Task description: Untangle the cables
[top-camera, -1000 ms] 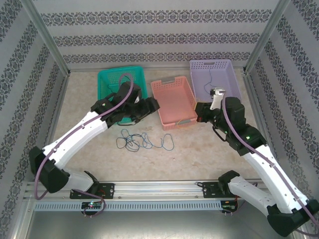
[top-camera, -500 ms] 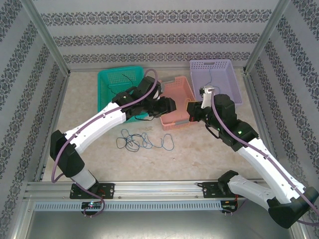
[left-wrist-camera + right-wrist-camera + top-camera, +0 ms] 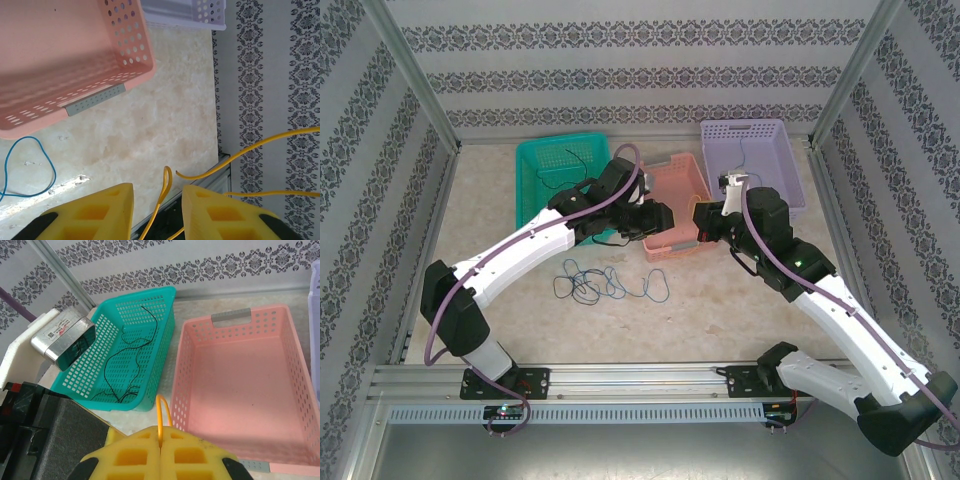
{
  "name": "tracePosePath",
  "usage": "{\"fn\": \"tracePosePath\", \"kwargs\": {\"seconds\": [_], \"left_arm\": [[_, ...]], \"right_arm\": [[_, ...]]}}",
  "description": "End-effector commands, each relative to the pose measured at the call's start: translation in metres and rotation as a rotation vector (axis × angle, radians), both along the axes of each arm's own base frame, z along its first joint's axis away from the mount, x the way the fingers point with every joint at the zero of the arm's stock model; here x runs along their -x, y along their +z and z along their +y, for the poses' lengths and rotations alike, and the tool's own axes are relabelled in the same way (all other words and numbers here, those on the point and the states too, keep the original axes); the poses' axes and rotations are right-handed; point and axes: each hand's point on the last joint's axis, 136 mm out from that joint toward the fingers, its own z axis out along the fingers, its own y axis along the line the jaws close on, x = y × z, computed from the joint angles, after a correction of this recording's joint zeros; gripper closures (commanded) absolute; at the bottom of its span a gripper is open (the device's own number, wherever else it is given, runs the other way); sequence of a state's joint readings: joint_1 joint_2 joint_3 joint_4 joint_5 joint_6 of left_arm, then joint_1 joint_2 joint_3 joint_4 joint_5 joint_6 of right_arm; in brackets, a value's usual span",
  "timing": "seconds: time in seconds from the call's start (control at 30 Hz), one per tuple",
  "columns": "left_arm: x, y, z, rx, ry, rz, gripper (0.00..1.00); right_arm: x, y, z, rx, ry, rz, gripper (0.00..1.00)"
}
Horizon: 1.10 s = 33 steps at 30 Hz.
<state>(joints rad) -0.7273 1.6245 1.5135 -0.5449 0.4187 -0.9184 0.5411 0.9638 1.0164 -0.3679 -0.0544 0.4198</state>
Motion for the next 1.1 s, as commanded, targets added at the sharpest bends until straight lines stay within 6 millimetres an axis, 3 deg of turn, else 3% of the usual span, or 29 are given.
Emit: {"fn": "tracePosePath", "kwargs": {"seconds": [0.0,0.5,0.83,0.93,1.07], "left_arm": [[0.006,-0.006,-0.009,-0.004,-0.055,-0.018,0.70],[-0.006,-0.009,-0.019,0.009,-0.058,-0.038,0.77],[-0.008,-0.004,-0.015,0.001,-0.039,-0.062,1.00],[-0.006,-0.004,-0.006,-0.023,-0.020,-0.068,1.00],[0.002,-0.006,0.012,-0.049,-0.010,-0.066,1.00]], "right_arm": [[0.000,0.017,0.006,-0.041,0.015,-0.030,1.00],[0.003,0.018,0.006,-0.054,0.019,-0.020,1.00],[0.005,0.018,0.001,-0.045,0.007,-0.024,1.00],[0.002,0.015,-0.011,-0.012,-0.037,-0.026,1.00],[-0.012,0.008,-0.048,0.032,-0.167,-0.003,1.00]]}}
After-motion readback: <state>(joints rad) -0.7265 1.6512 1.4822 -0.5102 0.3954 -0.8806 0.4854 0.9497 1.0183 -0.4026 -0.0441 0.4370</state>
